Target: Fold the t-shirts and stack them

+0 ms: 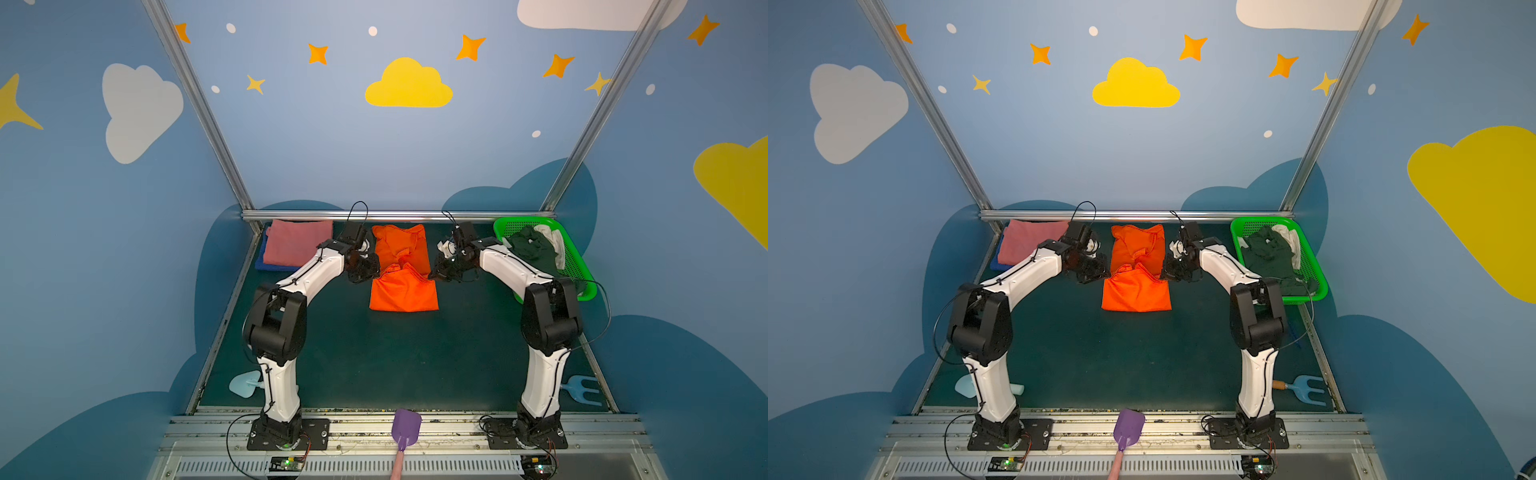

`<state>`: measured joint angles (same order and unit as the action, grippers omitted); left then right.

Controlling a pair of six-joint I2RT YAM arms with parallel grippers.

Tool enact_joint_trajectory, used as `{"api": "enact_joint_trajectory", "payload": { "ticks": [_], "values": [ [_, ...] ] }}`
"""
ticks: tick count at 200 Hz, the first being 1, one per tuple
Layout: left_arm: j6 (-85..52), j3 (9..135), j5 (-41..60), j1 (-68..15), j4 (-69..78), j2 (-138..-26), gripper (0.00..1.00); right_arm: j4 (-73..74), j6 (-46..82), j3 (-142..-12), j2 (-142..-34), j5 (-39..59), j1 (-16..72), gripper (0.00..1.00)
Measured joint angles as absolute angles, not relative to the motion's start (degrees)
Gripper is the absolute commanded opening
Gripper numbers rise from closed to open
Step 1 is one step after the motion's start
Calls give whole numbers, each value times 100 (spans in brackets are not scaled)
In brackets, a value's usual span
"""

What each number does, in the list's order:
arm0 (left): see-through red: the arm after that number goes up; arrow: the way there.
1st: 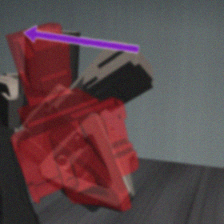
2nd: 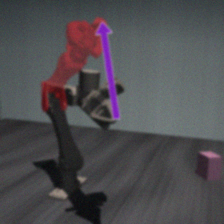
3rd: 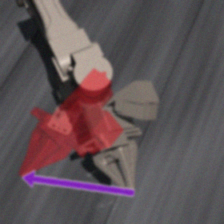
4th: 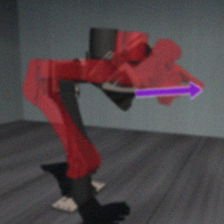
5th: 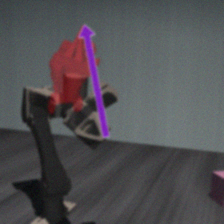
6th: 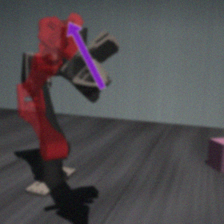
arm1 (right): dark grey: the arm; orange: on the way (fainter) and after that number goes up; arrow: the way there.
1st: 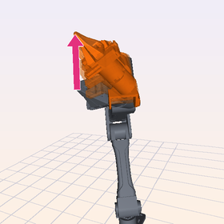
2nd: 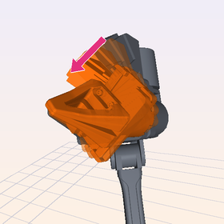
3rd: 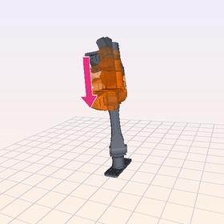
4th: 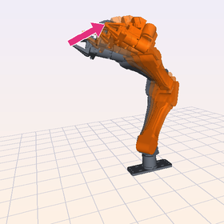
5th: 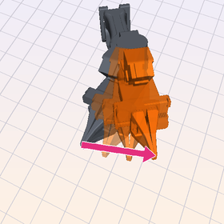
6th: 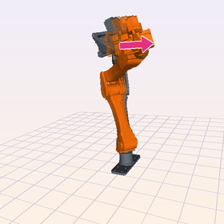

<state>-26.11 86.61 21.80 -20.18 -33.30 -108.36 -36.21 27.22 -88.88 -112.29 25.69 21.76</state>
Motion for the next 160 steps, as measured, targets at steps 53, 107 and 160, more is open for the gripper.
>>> {"api": "enact_joint_trajectory", "payload": {
  "ticks": [53,107,160],
  "values": [
    [-3009,6938,1876,-2884,-3063,-9358,5,-3004,3131,-6912,-9800,2445,2759,0],
    [-3769,5229,1214,-3861,-2895,-7721,5,-2582,3826,-5179,-8324,2038,3677,0],
    [-4560,4233,497,-4567,-2884,-6093,5,-2534,4480,-4296,-7030,1441,4388,0]
  ]
}}
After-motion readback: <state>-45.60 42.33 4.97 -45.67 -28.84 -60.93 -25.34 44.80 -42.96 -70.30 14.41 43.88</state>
